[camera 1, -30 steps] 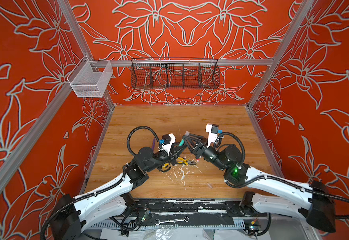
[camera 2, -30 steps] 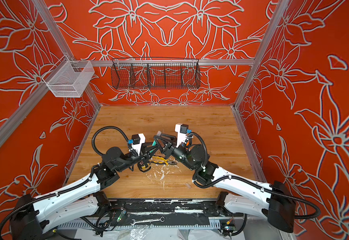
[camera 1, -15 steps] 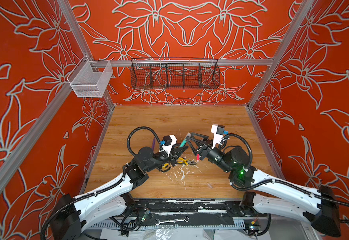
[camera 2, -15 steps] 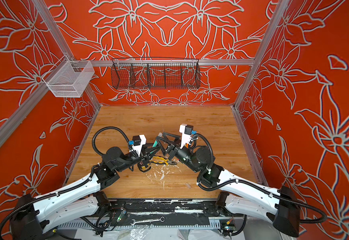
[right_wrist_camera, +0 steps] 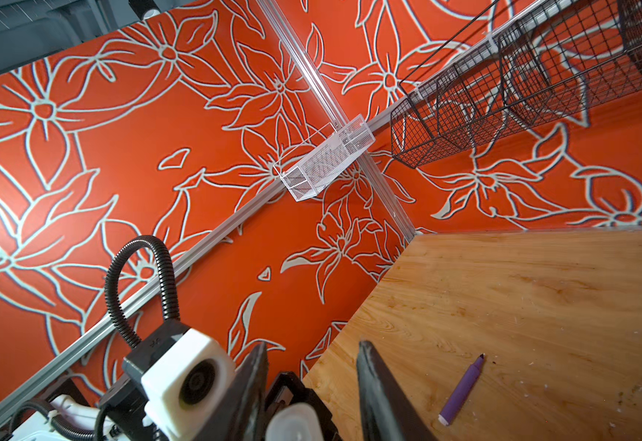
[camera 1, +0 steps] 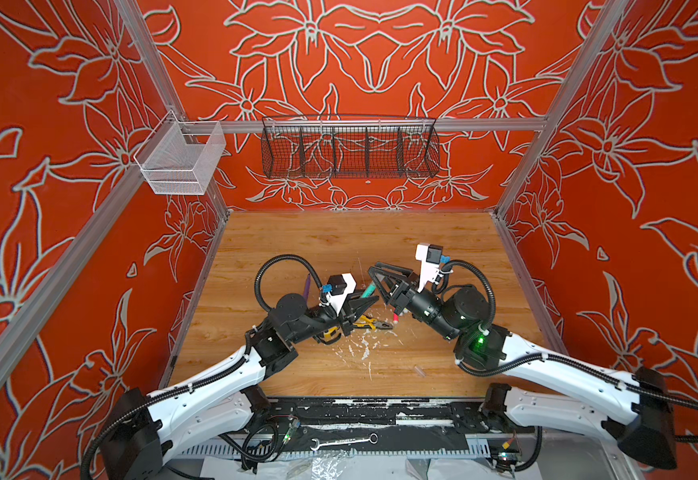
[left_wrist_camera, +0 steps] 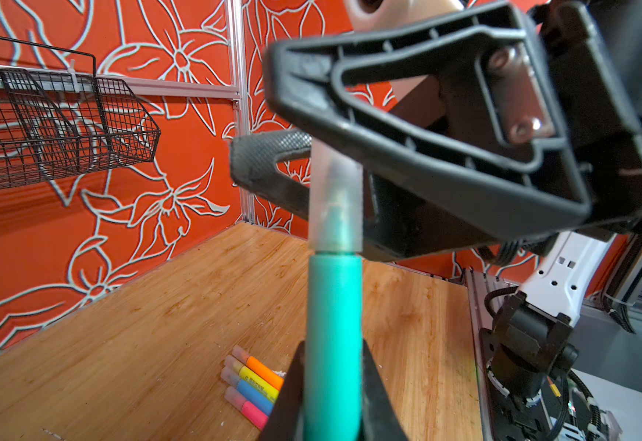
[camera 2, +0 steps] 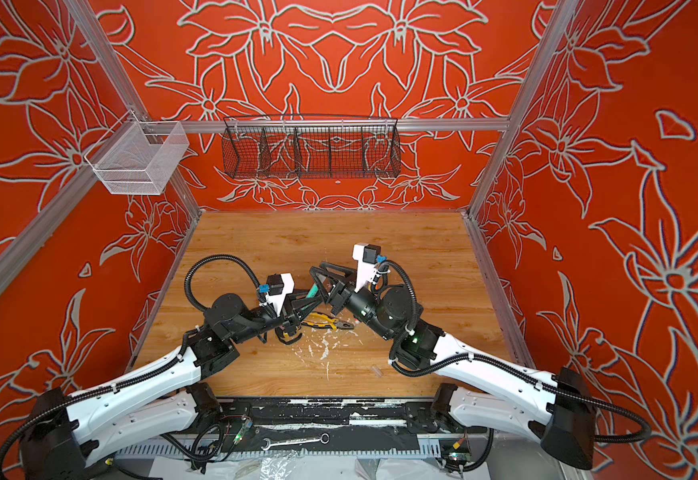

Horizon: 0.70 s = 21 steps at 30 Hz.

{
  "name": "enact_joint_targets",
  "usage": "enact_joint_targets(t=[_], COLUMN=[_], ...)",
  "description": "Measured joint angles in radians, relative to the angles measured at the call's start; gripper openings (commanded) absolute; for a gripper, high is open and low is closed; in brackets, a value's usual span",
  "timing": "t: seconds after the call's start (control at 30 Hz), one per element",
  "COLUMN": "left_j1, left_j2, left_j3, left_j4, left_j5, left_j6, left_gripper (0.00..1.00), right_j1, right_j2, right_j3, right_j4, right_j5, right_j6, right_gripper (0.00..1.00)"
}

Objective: Insert the pens into the pen caps
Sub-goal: 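Lower the cap onto the green pen held by the left gripper, then open the right gripper and draw it back from the capped green pen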

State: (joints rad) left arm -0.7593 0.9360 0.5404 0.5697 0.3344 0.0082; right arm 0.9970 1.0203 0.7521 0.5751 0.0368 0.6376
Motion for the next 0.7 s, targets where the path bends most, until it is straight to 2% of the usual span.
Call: enact_joint_targets(t=[0.27,0.47,0.7], left_j1=[0.0,0.0,-0.008], left_j2=[0.001,0.024,0.116], left_j3=[0.0,0.022,0.198], left_j4=[-0.007,-0.018,-0.15], left_j5=[-0.005,-0.029,-0.038], left_j6=[-0.003,-0.02,-0.015], left_gripper=[0.0,0.0,0.0], right_j1=[0.0,-0.001,-0.002], right_j2=[0.006,0.009,-0.001], right_j3=[0.006,0.003,-0.015], right_j4=[-0.013,-0.009,0.085], right_j5=[-0.007,0.014,0.142], right_j6=[-0.014,-0.028,-0.04], right_gripper=[0.12,0.05,0.0])
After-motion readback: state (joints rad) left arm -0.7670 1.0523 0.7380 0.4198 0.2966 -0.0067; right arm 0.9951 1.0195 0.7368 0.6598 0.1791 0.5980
